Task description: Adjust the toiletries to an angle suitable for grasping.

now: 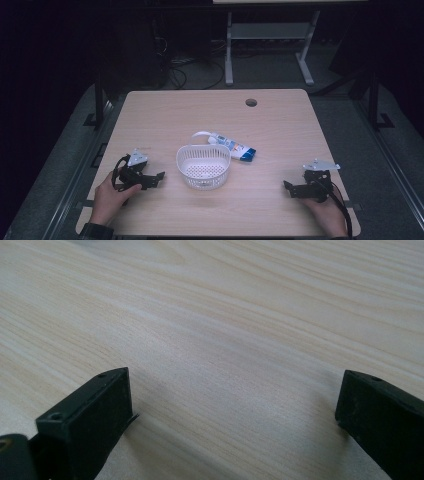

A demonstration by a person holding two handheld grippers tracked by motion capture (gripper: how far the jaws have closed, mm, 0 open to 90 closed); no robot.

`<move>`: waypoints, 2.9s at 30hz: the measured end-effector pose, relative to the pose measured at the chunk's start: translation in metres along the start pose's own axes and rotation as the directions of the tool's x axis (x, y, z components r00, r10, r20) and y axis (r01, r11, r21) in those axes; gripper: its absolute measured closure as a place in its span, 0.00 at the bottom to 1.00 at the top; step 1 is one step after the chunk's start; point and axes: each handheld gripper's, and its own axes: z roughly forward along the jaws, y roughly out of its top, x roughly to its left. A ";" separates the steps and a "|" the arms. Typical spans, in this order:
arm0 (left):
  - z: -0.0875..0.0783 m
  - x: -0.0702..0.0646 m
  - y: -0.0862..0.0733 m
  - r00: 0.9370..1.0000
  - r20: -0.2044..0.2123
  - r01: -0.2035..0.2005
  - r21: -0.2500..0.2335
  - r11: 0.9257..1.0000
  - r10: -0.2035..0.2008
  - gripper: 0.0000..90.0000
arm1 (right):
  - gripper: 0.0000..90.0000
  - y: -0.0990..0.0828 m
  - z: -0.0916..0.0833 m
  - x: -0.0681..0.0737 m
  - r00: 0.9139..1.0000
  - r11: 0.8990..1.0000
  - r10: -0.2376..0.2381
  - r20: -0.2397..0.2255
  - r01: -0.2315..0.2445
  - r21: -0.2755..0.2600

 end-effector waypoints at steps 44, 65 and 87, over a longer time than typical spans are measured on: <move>0.000 0.000 0.000 1.000 0.001 0.000 -0.002 1.000 0.000 0.14 | 1.00 0.070 -0.005 0.014 0.967 0.998 -0.057 -0.250 0.044 -0.055; 0.000 0.000 0.000 1.000 0.001 0.000 -0.003 1.000 0.000 0.14 | 1.00 0.103 0.040 0.054 0.936 0.995 -0.099 -0.337 0.085 -0.058; 0.000 0.000 0.000 1.000 0.002 -0.001 -0.003 1.000 0.001 0.14 | 1.00 0.103 0.070 0.061 0.938 0.994 -0.099 -0.333 0.107 0.005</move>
